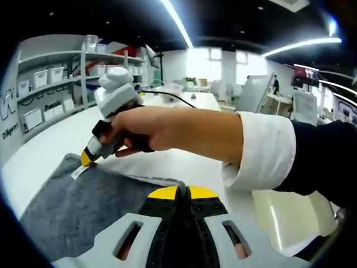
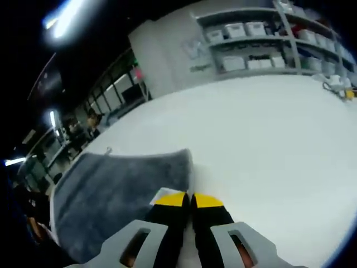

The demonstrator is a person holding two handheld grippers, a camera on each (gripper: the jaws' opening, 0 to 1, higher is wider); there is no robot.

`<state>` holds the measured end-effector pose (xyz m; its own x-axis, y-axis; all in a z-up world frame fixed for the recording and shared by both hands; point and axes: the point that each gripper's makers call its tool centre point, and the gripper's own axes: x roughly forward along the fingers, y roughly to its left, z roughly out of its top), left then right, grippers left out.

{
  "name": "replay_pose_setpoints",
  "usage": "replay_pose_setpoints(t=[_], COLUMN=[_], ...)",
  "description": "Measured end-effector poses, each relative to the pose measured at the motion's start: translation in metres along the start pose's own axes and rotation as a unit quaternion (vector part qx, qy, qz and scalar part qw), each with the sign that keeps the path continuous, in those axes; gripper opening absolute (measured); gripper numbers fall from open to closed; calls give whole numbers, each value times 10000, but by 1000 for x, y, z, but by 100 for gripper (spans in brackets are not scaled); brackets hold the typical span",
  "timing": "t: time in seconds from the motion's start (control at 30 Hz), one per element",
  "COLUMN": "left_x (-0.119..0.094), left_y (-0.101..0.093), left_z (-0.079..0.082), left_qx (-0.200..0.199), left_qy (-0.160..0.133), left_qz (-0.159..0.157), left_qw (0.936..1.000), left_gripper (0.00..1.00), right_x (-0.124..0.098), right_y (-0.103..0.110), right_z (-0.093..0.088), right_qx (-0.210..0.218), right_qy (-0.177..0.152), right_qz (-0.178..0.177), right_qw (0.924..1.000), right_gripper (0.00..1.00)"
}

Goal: Open the folded towel by lifting each exposed corner and separating the folded layers until the towel lies flat within the target outline without major curled edges

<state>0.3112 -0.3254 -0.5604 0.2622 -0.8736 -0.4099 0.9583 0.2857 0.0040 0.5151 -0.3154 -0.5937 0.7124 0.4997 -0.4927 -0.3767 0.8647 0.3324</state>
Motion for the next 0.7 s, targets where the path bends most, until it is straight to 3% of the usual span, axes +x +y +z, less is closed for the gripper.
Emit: replay_pose_setpoints(t=[0.53,0.7], left_x=[13,18], left_y=[-8,-11], left_z=[-3,-5], left_qx=[62,108], left_qy=[31,38], left_qz=[-61,-118], left_qw=[10000,9999], left_gripper=[5,9], right_x=[-5,-5], right_y=[-10,-13], right_z=[-4,-4], right_qx=[-424,-770], right_qy=[102,116], right_qz=[-263,-437], right_qw=[9987,9960], right_gripper=[2,3])
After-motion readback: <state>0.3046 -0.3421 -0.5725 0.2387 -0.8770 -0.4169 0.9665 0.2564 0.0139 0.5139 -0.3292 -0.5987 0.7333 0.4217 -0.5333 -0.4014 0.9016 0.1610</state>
